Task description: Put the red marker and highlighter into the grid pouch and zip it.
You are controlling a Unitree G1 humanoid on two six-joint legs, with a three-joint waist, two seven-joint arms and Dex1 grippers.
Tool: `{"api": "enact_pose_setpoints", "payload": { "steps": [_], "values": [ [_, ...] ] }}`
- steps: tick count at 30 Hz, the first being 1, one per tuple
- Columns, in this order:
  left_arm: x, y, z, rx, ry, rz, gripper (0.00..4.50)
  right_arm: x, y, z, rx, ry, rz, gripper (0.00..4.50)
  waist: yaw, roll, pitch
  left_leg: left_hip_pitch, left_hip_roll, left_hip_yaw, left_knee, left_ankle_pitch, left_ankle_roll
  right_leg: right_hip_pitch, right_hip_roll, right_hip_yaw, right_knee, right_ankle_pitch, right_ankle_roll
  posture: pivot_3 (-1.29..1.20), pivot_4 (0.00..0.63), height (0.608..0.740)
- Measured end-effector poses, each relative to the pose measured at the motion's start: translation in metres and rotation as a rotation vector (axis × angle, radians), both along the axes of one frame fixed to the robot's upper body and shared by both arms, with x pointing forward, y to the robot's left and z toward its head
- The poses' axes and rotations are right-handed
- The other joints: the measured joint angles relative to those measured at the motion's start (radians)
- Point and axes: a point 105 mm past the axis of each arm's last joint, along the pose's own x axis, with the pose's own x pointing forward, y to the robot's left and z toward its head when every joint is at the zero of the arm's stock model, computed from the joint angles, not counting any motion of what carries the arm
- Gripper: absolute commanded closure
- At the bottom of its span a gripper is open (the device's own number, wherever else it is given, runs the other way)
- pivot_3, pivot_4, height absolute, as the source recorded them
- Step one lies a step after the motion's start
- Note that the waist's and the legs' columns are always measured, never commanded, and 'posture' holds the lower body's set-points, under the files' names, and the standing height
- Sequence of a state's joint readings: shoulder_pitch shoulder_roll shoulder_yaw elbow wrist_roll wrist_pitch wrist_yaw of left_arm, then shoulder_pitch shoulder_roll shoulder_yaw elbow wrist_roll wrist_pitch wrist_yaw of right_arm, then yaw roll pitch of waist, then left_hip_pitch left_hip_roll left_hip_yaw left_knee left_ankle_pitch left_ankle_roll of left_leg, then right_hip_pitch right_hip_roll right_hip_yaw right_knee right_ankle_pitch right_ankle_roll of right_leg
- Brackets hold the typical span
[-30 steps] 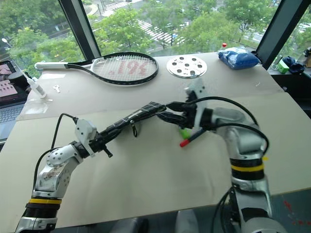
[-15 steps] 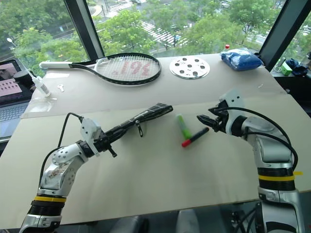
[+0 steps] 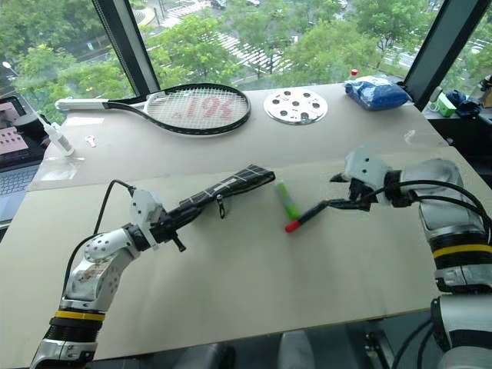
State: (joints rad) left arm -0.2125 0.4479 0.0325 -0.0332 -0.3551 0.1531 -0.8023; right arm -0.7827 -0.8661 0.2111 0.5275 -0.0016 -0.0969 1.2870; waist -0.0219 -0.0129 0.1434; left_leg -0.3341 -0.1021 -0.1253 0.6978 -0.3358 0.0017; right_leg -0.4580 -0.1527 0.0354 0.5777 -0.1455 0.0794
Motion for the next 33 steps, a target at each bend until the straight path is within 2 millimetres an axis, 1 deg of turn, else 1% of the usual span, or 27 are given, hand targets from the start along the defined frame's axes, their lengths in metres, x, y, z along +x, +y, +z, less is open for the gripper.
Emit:
{"api": "enact_pose_setpoints", "payload": {
  "steps": [4,7,9,12,15,20,23,25,27,30,31,32,33],
  "values": [
    [-0.001,0.001,0.003,0.002,-0.012,0.007,4.5,0.003,0.01,-0.012,-0.12,0.03,0.126,1.34,0.001,0.0,0.0,0.0,0.0,0.0,0.0,0.0,0.0,0.0,0.0,0.0,0.0,0.0,0.0,0.0,0.15,0.74],
    [-0.004,0.004,0.004,0.008,-0.019,0.019,4.5,0.005,0.011,-0.016,-0.215,0.049,0.191,1.34,0.001,0.0,0.0,0.0,0.0,0.0,-0.001,0.0,0.0,-0.001,0.0,0.0,0.0,0.0,0.0,0.0,0.15,0.74],
    [-0.006,0.006,0.005,0.007,-0.022,0.032,4.5,0.007,0.011,-0.016,-0.259,0.048,0.221,1.34,0.001,0.0,0.0,0.0,0.0,0.0,-0.001,0.0,0.0,-0.001,0.0,0.0,0.0,0.0,0.0,0.0,0.15,0.74],
    [-0.009,0.008,0.004,0.008,-0.015,0.044,4.5,0.01,0.013,-0.016,-0.311,0.048,0.263,1.34,0.0,0.0,0.0,0.0,0.0,0.0,-0.001,0.0,0.0,-0.001,0.0,0.0,0.0,0.0,0.0,0.0,0.15,0.74],
    [-0.011,0.008,0.003,0.008,-0.009,0.048,4.5,0.013,0.019,-0.019,-0.341,0.055,0.3,1.34,-0.002,0.0,0.0,0.0,0.0,0.0,-0.001,0.0,0.0,-0.001,0.0,0.0,0.0,0.0,0.0,0.0,0.15,0.74],
    [-0.011,0.008,0.005,0.007,-0.018,0.054,4.5,0.015,0.036,-0.03,-0.412,0.081,0.38,1.34,-0.012,0.0,0.0,0.0,0.0,-0.001,-0.001,0.0,0.0,-0.001,0.0,0.0,0.0,0.0,0.0,0.0,0.15,0.74],
    [-0.011,0.008,0.006,0.006,-0.018,0.058,4.5,0.017,0.042,-0.03,-0.453,0.087,0.41,1.34,-0.018,0.0,0.0,0.0,0.0,-0.002,-0.001,0.0,-0.001,-0.001,0.0,0.0,0.001,0.0,0.0,0.0,0.15,0.74],
    [-0.011,0.008,0.006,0.005,-0.018,0.065,4.5,0.017,0.044,-0.031,-0.487,0.095,0.437,1.85,-0.02,0.0,0.0,0.0,0.0,-0.003,-0.001,0.0,-0.001,-0.001,0.0,0.0,0.001,0.0,0.0,0.0,0.15,0.74],
    [-0.012,0.009,0.006,0.004,-0.02,0.073,4.5,0.016,0.045,-0.032,-0.507,0.106,0.454,2.24,-0.022,0.0,0.0,0.0,0.0,-0.003,-0.001,0.0,-0.001,-0.001,0.0,0.0,0.001,0.0,0.0,0.0,0.15,0.74],
    [-0.014,0.011,0.004,0.003,-0.018,0.088,4.5,0.013,0.043,-0.035,-0.54,0.144,0.474,3.32,-0.023,0.0,0.0,0.0,0.0,-0.004,-0.001,0.0,-0.001,-0.001,0.0,0.0,0.001,0.0,0.0,0.0,0.15,0.74],
    [-0.015,0.012,0.005,0.003,-0.02,0.094,4.5,0.012,0.042,-0.036,-0.542,0.153,0.475,3.82,-0.022,0.0,0.0,0.0,0.0,-0.004,-0.001,0.0,-0.001,-0.001,0.0,0.0,0.001,0.0,-0.001,0.0,0.15,0.74],
    [-0.015,0.013,0.005,0.003,-0.022,0.098,4.5,0.012,0.041,-0.036,-0.544,0.157,0.477,4.01,-0.023,0.0,0.0,0.001,0.0,-0.004,-0.001,0.0,-0.001,-0.001,0.0,0.0,0.001,0.0,-0.001,0.0,0.15,0.74],
    [-0.015,0.013,0.005,0.001,-0.023,0.101,4.5,0.011,0.041,-0.036,-0.545,0.165,0.477,4.07,-0.022,0.0,0.0,0.001,0.0,-0.004,-0.001,0.0,-0.001,-0.001,0.0,0.0,0.001,0.0,-0.001,0.0,0.15,0.74]
  ]
}}
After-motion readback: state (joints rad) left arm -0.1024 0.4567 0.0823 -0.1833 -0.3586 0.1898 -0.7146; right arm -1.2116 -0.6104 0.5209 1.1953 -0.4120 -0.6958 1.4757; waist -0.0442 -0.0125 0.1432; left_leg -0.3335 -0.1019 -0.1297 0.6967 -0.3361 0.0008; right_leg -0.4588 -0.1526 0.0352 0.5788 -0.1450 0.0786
